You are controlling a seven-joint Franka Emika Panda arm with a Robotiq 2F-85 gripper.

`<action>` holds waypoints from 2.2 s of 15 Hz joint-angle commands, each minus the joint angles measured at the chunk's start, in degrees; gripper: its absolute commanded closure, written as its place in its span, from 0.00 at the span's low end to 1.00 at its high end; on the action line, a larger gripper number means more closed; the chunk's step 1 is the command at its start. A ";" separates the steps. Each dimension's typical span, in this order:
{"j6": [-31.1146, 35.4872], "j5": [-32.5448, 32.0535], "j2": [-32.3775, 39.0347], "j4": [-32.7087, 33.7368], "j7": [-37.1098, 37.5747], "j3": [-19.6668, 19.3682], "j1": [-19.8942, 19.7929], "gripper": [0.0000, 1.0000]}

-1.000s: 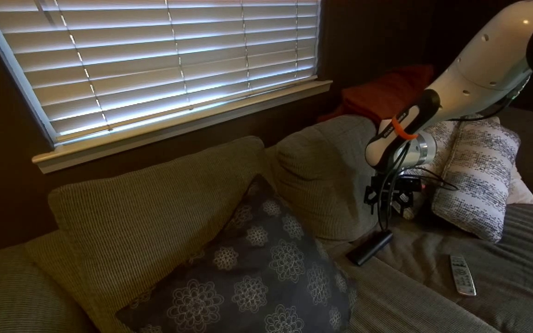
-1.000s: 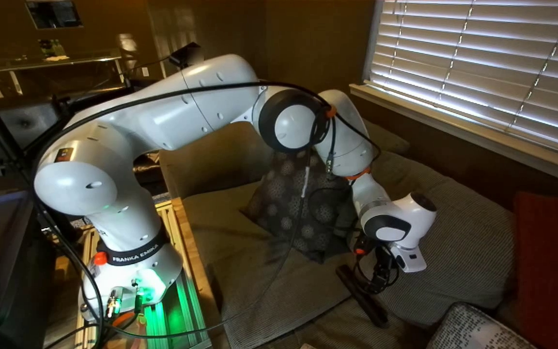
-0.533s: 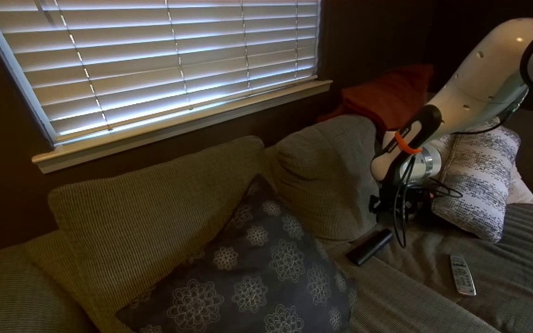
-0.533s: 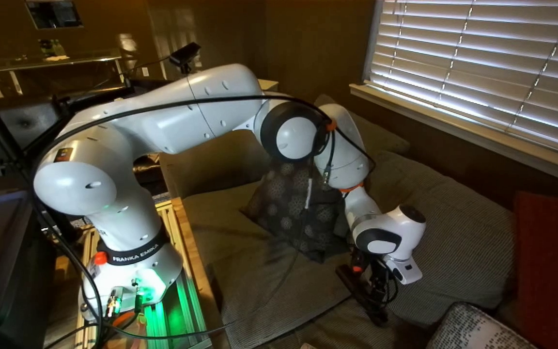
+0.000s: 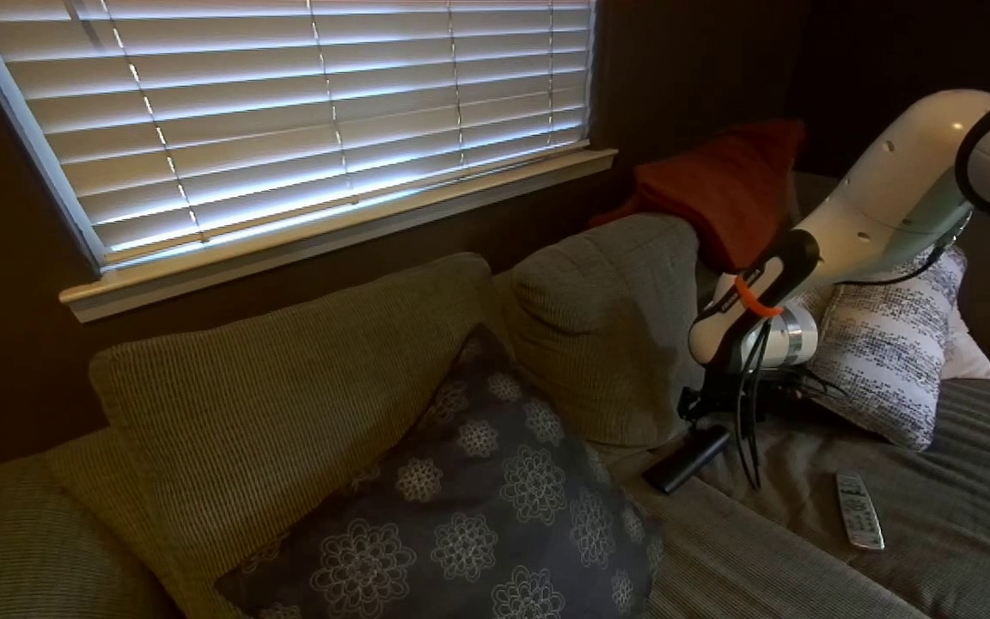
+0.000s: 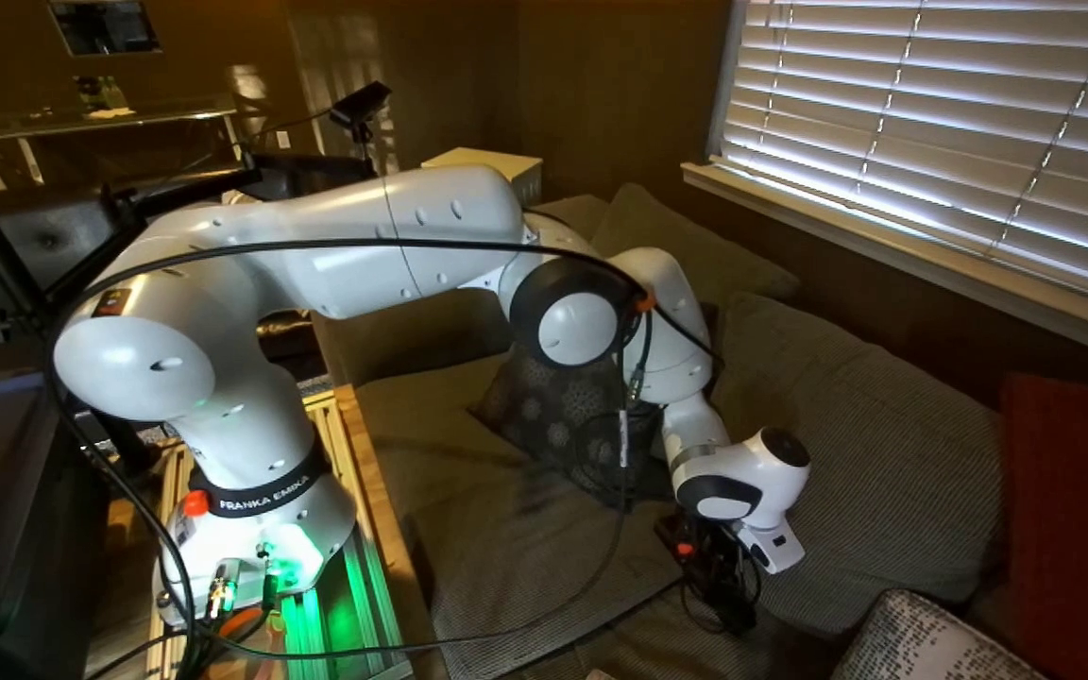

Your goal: Pick up an object and put it on another position

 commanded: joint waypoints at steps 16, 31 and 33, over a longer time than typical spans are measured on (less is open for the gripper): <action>-8.06 0.53 5.66 10.89 6.66 0.27 0.43 0.00; -1.15 2.46 5.69 7.60 6.06 2.32 -2.36 0.00; -2.03 2.33 5.69 7.75 7.02 1.67 -1.97 0.00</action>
